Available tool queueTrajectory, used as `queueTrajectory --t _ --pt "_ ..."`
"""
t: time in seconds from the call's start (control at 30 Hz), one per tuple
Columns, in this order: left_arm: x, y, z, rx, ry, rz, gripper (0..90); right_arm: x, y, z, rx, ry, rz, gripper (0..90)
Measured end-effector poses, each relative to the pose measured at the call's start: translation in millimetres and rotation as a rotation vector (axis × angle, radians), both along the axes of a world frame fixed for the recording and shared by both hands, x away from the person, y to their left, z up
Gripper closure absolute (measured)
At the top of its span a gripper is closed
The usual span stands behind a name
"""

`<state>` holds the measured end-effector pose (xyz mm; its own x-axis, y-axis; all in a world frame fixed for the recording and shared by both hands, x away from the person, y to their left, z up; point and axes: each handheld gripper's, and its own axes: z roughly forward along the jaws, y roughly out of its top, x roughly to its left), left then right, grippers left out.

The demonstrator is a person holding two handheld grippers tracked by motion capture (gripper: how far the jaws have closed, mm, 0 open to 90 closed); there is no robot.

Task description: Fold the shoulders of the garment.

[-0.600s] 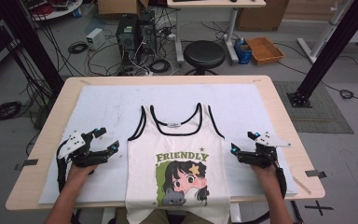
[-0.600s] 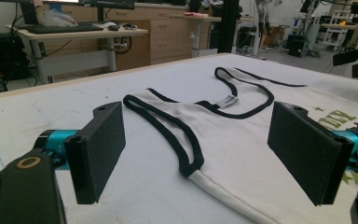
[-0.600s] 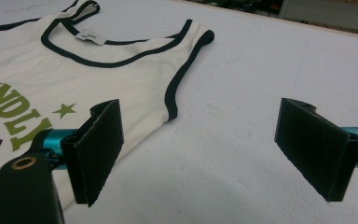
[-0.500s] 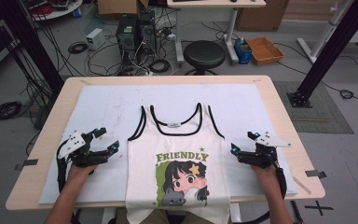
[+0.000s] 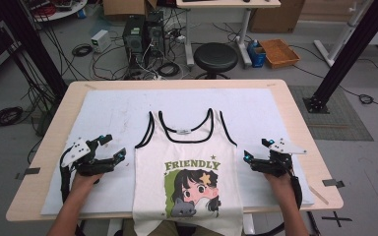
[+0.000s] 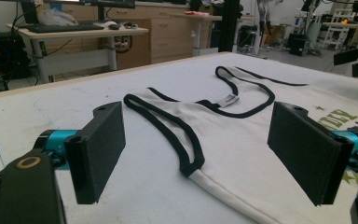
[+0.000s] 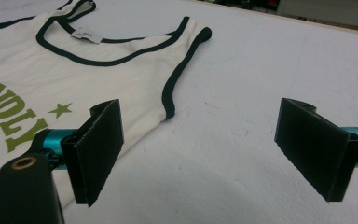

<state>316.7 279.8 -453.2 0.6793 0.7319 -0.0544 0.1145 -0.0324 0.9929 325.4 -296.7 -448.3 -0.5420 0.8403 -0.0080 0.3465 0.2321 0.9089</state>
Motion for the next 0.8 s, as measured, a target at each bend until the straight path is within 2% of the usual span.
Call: queueTrajectory --t 0.13,0.2,0.23,0.3,0.4,0.47,0.53,0.57,0.6,0.77,0.8 --pt "1.1 0.1 0.1 -0.006 0.011 0.001 18.9 2.8 1.1 0.6 -0.01 0.024 0.005 15.0" --pt "1.3 -0.1 0.2 -0.006 0.014 0.004 18.9 4.0 1.5 1.3 0.002 0.033 0.013 15.0" --pt "1.4 -0.2 0.2 -0.004 0.014 0.003 18.9 5.4 5.1 5.0 0.009 0.051 0.021 15.1" --pt "1.4 -0.3 0.2 -0.003 0.013 0.002 18.9 5.6 8.0 8.0 0.006 0.057 0.028 15.8" --pt "1.2 -0.5 0.3 0.001 0.012 0.004 18.9 12.6 19.3 20.6 -0.029 0.063 0.078 19.3" --pt "1.7 -0.7 0.5 0.007 0.014 0.003 18.9 16.5 22.0 24.4 -0.036 0.067 0.081 19.4" --pt "2.6 -1.3 0.7 0.011 0.023 0.003 19.0 32.1 31.3 37.1 -0.082 0.069 0.083 19.6" --pt "2.7 -1.4 0.8 0.011 0.025 0.003 19.0 32.1 31.3 37.1 -0.082 0.069 0.083 19.6" --pt "2.9 -1.6 0.8 0.009 0.026 0.005 19.0 46.4 38.6 45.6 -0.126 0.081 0.09 22.2" --pt "3.0 -1.7 1.0 0.015 0.031 0.009 19.0 92.7 57.5 58.7 -0.224 0.167 0.09 25.9" --pt "3.0 -1.7 1.0 0.015 0.031 0.009 19.0 92.7 57.5 58.7 -0.224 0.167 0.09 25.9"
